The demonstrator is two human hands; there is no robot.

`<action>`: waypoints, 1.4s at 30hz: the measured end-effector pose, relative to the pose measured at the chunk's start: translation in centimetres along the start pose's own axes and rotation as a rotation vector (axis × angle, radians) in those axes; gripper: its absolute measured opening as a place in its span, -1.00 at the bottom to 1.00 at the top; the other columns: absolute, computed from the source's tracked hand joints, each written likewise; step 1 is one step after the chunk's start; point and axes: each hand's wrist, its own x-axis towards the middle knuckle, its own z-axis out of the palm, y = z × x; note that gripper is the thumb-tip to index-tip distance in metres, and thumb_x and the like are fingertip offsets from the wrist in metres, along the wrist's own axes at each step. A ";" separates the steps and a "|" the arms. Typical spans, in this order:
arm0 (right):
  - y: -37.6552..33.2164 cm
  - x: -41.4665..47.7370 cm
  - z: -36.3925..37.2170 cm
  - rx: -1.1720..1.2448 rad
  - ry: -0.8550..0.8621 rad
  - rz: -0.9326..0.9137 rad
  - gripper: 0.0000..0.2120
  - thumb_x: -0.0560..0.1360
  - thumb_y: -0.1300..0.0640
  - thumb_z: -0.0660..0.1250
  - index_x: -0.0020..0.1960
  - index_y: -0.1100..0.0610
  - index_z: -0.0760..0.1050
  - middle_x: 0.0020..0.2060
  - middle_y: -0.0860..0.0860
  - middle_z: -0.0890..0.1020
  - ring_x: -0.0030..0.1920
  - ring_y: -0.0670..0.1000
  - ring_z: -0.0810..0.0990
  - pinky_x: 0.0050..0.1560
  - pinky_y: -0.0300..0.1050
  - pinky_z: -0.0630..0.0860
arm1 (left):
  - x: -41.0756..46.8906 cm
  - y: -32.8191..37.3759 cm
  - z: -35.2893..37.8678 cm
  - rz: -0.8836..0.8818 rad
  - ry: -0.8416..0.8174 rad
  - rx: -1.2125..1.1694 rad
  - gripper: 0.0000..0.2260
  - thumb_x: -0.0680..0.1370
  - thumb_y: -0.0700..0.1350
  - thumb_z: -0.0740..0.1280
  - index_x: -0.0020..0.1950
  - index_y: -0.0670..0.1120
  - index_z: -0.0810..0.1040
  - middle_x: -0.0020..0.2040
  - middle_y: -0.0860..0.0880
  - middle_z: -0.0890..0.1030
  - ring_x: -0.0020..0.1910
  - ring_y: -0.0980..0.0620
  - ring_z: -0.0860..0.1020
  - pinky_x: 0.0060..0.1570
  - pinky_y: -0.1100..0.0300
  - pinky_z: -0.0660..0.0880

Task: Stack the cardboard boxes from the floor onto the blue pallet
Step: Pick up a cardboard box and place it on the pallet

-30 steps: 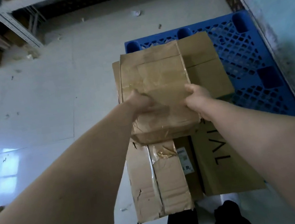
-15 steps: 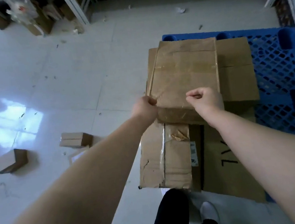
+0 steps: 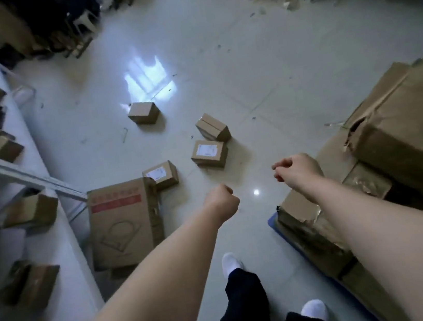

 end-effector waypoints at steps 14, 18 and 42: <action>-11.0 2.5 31.4 -0.106 -0.323 0.079 -0.84 0.48 0.26 0.30 -0.05 0.09 0.64 -0.21 -0.01 0.64 -0.10 0.00 0.61 -0.18 -0.22 0.46 | 10.8 -28.6 -16.9 -0.383 0.120 -0.165 -0.62 0.55 -0.14 0.29 0.35 -0.20 0.39 0.31 -0.17 0.49 0.27 -0.16 0.48 0.08 0.16 0.41; -11.2 3.5 37.8 -0.143 -0.389 0.151 -0.83 0.47 0.25 0.32 -0.04 0.08 0.65 -0.17 -0.01 0.65 -0.07 -0.01 0.62 -0.22 -0.24 0.44 | 14.2 -34.6 -20.3 -0.485 0.132 -0.190 -0.57 0.55 -0.14 0.31 0.39 -0.23 0.35 0.33 -0.19 0.47 0.30 -0.16 0.47 0.12 0.17 0.40; -3.8 28.8 72.5 -0.321 -0.556 0.333 -0.84 0.50 0.09 0.36 0.06 0.10 0.59 -0.04 0.02 0.64 -0.01 0.05 0.57 0.04 -0.11 0.49 | 52.3 -62.8 -19.8 -0.986 0.336 -0.466 -0.43 0.47 -0.15 0.39 0.41 -0.28 0.27 0.35 -0.24 0.44 0.28 -0.21 0.48 0.27 0.00 0.47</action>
